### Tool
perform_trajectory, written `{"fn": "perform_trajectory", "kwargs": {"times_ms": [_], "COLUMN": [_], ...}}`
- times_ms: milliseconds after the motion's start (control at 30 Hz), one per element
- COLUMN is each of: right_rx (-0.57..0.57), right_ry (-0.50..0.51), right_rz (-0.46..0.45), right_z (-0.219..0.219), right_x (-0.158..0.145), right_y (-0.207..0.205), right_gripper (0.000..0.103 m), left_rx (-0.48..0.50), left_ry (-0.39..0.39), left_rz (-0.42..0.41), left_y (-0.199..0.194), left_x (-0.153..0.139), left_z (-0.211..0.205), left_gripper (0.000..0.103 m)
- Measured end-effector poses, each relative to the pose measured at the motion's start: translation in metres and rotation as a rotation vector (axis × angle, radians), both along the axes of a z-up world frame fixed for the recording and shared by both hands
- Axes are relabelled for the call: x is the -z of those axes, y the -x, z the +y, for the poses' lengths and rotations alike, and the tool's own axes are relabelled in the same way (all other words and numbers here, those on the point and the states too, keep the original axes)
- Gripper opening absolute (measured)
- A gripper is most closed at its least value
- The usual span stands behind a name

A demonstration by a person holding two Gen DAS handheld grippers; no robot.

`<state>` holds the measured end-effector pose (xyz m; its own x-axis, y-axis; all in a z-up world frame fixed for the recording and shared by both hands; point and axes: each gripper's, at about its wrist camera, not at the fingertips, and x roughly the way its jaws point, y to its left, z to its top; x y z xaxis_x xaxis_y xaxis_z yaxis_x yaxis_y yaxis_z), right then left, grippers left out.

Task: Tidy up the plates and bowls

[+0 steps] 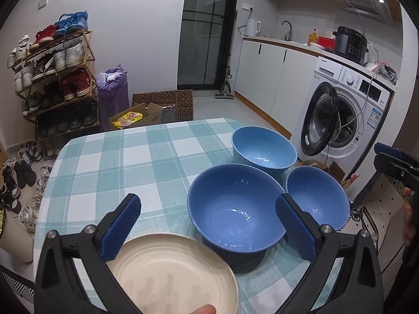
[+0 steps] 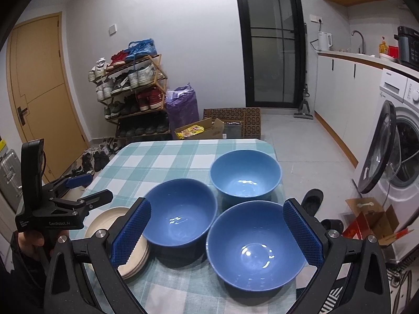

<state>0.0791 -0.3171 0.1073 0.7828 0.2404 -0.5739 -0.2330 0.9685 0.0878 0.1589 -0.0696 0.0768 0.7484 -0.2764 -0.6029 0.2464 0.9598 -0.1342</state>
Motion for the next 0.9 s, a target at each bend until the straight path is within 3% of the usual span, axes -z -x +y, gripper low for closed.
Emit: {"fn": "perform_trajectory", "kwargs": {"times_ms": [333,900], "right_rx": [0.080,0.135], "right_ry": [-0.031,-0.072], "right_rz": [0.039,0.137], "right_z": [-0.038,-0.052], "right_x": [0.011,0.044], "right_y": [-0.028,-0.094], "right_gripper": [0.102,0.102], "left_rx": [0.017,0.054], "left_ry": [-0.018,-0.049], "left_rz": [0.032,0.098], "left_y": [-0.036,-0.096], "left_x": [0.005,0.030], "left_z": [-0.018,-0.043], "left_gripper": [0.103,0.103]}}
